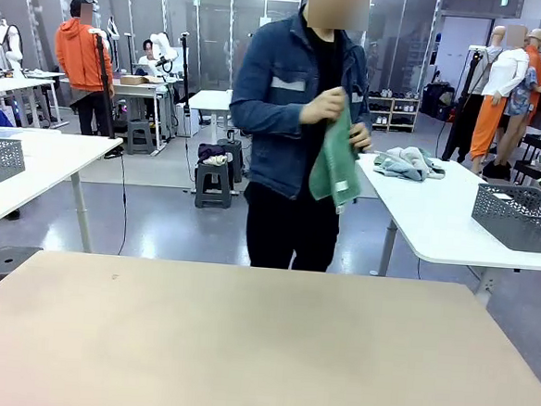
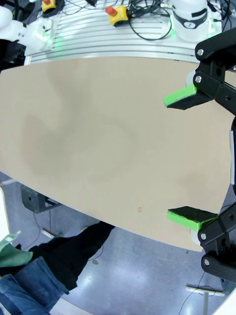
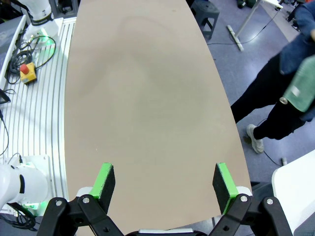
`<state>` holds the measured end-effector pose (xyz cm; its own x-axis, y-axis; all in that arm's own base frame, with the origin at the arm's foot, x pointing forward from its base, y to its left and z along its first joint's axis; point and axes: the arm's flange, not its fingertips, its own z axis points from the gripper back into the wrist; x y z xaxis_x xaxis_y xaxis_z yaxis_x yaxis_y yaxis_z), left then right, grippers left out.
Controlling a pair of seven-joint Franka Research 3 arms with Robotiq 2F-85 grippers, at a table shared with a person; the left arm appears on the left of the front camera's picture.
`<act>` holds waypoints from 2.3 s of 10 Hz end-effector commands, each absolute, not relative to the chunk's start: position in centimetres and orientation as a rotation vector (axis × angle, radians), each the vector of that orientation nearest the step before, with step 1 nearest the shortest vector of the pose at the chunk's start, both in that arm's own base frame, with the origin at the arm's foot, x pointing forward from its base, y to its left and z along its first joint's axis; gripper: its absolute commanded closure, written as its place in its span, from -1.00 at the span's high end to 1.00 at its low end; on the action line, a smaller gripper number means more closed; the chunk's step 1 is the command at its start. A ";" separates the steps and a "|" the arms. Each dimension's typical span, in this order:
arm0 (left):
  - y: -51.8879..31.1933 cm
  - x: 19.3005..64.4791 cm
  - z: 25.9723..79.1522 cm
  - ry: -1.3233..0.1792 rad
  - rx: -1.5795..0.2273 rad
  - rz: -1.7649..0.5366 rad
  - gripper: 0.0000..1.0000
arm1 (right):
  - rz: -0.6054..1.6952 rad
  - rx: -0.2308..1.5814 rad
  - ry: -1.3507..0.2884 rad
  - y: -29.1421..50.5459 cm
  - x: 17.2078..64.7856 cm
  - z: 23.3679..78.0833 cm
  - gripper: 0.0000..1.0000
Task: Fold the towels and place them in the basket.
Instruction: When a person lays out a Towel with hook on the table, fold it in half twice.
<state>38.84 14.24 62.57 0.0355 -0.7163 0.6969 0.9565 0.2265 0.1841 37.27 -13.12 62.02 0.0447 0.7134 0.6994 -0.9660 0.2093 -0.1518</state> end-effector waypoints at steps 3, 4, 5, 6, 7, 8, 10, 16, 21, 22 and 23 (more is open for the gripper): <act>14.3 38.8 62.6 -0.790 -0.384 -1.332 1.00 | 1.341 0.412 -0.771 -13.1 37.4 62.1 1.00; 14.3 38.8 62.6 -0.790 -0.384 -1.332 1.00 | 1.341 0.412 -0.771 -13.1 37.4 62.1 1.00; 14.3 38.8 62.6 -0.790 -0.384 -1.332 1.00 | 1.341 0.412 -0.771 -13.1 37.4 62.1 1.00; 14.3 38.8 62.6 -0.790 -0.384 -1.332 1.00 | 1.341 0.412 -0.771 -13.1 37.4 62.1 1.00; 14.3 38.8 62.6 -0.790 -0.384 -1.332 1.00 | 1.341 0.412 -0.771 -13.1 37.4 62.1 1.00; 14.3 38.8 62.6 -0.790 -0.384 -1.332 1.00 | 1.341 0.412 -0.771 -13.1 37.4 62.1 1.00; 14.3 38.8 62.6 -0.790 -0.384 -1.332 1.00 | 1.341 0.412 -0.771 -13.1 37.4 62.1 1.00; 14.3 38.8 62.6 -0.790 -0.384 -1.332 1.00 | 1.341 0.412 -0.771 -13.1 37.4 62.1 1.00; 14.3 38.8 62.6 -0.790 -0.384 -1.332 1.00 | 1.341 0.412 -0.771 -13.1 37.4 62.1 1.00; 14.3 38.8 62.6 -0.790 -0.384 -1.332 1.00 | 1.341 0.412 -0.771 -13.1 37.4 62.1 1.00; 14.3 38.8 62.6 -0.790 -0.384 -1.332 1.00 | 1.341 0.412 -0.771 -13.1 37.4 62.1 1.00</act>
